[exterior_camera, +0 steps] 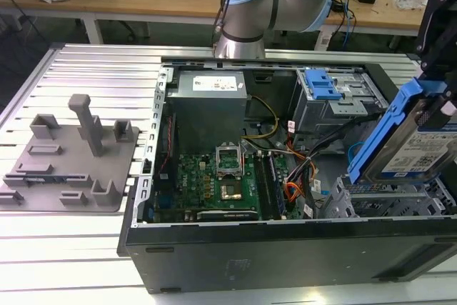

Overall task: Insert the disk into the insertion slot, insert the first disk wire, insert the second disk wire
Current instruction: 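Insert the disk into the insertion slot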

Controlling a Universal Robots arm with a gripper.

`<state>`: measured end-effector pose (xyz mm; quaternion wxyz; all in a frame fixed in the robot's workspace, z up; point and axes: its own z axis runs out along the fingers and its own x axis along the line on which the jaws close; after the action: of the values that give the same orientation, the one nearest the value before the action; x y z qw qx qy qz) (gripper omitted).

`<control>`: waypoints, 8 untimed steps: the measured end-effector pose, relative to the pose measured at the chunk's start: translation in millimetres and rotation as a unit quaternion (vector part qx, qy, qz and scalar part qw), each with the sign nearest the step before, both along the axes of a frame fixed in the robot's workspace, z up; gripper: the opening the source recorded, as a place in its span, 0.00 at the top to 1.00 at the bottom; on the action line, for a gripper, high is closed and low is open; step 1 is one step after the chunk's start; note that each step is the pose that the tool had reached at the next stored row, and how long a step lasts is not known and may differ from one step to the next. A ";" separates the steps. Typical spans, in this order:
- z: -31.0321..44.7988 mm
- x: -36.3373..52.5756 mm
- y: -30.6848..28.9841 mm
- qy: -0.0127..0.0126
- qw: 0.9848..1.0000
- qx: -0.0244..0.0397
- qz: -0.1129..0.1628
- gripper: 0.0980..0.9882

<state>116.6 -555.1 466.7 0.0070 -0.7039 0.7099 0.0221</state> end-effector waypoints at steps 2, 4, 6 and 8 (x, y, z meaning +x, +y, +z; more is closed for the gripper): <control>-1.7 0.0 1.1 0.000 1.000 0.000 0.000 0.70; -3.1 0.0 1.6 0.000 1.000 0.000 0.001 0.70; -4.2 0.0 1.9 0.000 1.000 0.000 0.001 0.70; -5.8 0.0 1.9 0.000 1.000 0.000 0.001 0.70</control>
<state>116.6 -553.2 460.9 0.0069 -0.7045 0.7093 0.0221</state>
